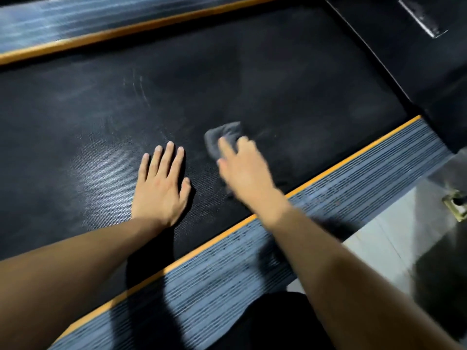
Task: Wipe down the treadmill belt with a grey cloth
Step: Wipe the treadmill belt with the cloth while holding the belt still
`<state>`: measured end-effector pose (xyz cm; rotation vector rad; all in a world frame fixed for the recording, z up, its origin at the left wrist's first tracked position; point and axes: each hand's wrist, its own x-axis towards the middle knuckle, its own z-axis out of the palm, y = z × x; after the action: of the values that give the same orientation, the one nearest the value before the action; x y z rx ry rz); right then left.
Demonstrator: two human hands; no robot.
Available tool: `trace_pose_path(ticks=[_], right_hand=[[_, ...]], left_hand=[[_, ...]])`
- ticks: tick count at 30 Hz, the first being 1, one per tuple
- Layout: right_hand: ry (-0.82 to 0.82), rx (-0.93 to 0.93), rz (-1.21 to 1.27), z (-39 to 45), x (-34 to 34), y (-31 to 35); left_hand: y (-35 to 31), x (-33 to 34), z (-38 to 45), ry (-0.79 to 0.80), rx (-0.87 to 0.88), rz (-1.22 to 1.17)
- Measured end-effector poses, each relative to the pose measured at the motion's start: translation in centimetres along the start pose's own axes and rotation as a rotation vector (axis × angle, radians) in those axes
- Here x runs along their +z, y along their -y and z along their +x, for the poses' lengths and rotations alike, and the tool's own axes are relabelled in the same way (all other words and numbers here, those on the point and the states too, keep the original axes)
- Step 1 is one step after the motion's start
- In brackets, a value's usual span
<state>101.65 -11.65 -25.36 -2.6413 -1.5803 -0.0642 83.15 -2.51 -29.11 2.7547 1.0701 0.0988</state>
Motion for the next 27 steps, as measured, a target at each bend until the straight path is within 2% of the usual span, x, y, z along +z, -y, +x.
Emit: trace_pose_path(ticks=[2, 5, 8, 11, 14, 18, 20, 22, 23, 25, 27], right_hand=[[-0.023, -0.164, 0.027, -2.8, 0.4, 3.3], [-0.029, -0.217, 0.008, -2.8, -0.2, 0.9], [-0.018, 0.064, -0.158, -1.8, -1.0, -8.1], [0.131, 0.327, -0.132, -1.3, -1.4, -14.8], [0.150, 0.282, -0.149, -1.9, -1.2, -11.3], [0.100, 0.118, -0.022, -5.1, -1.6, -1.4], [0.097, -0.003, 0.019, -6.5, -1.7, 1.5], [0.110, -0.108, 0.082, -6.8, -2.1, 1.1], [0.130, -0.104, 0.096, -6.3, -2.3, -0.4], [0.146, 0.035, 0.007, -4.4, -2.2, -5.2], [0.167, 0.291, -0.078, -1.8, -2.6, -10.5]], left_hand=[[0.3, -0.1, 0.0, 0.001, 0.009, 0.002], [0.4, -0.2, -0.1, -0.004, 0.022, 0.004], [0.3, -0.2, -0.1, -0.011, 0.006, 0.004], [0.0, 0.0, -0.1, -0.018, 0.001, 0.016], [-0.1, -0.2, -0.1, -0.005, -0.011, 0.009], [-0.1, -0.3, -0.1, -0.003, -0.011, -0.003], [-0.1, -0.4, -0.1, -0.004, -0.003, -0.006], [-0.1, -0.4, -0.3, -0.006, -0.004, -0.004], [-0.1, -0.4, -0.3, -0.011, -0.005, -0.002], [0.0, -0.2, -0.1, -0.014, -0.004, 0.001], [0.0, -0.2, -0.2, -0.012, -0.009, 0.004]])
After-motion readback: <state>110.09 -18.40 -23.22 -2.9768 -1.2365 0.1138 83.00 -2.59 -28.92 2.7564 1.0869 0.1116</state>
